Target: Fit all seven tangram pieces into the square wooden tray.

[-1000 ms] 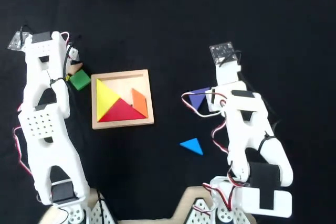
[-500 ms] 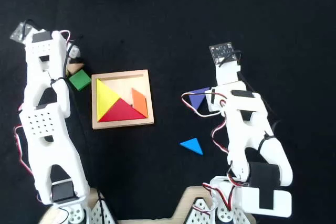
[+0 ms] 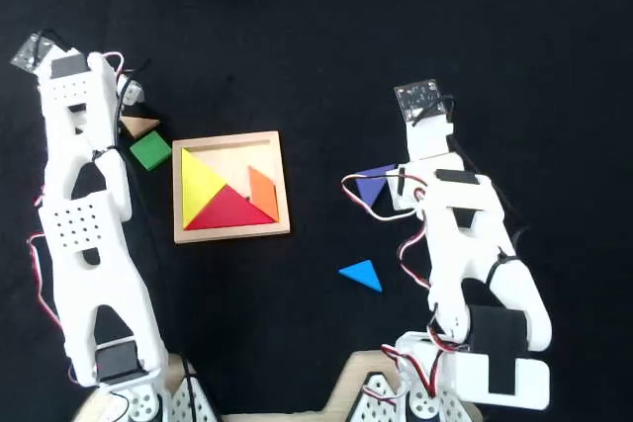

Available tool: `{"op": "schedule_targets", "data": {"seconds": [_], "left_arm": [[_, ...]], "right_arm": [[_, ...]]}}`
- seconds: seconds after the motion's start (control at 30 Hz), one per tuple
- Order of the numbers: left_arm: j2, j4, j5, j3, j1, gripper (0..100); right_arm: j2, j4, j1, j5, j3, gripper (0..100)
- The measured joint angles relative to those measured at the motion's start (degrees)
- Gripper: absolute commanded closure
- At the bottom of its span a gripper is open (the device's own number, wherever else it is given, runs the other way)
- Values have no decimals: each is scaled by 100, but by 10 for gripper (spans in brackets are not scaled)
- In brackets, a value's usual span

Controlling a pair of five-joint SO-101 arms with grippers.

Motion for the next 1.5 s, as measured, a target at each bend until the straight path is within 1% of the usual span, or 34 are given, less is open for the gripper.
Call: {"op": "schedule_targets", "data": {"seconds": [0.07, 0.13, 0.2, 0.37, 0.5, 0.93, 1.1, 1.5], "left_arm": [[0, 589, 79, -343, 0, 755], [53, 1160, 360, -721, 9, 755], [167, 1442, 527, -932, 79, 755], [686, 1160, 695, -1055, 237, 755], [844, 1134, 897, -1187, 255, 755], [993, 1125, 932, -1574, 273, 755], [1116, 993, 967, -1582, 273, 794], [1178, 1046, 1046, -1662, 211, 798]], "right_arm": [[0, 0, 0, 0, 0, 987], [0, 0, 0, 0, 0, 987], [0, 0, 0, 0, 0, 987], [0, 0, 0, 0, 0, 987], [0, 0, 0, 0, 0, 987], [0, 0, 0, 0, 0, 987], [0, 0, 0, 0, 0, 987], [0, 0, 0, 0, 0, 987]]}}
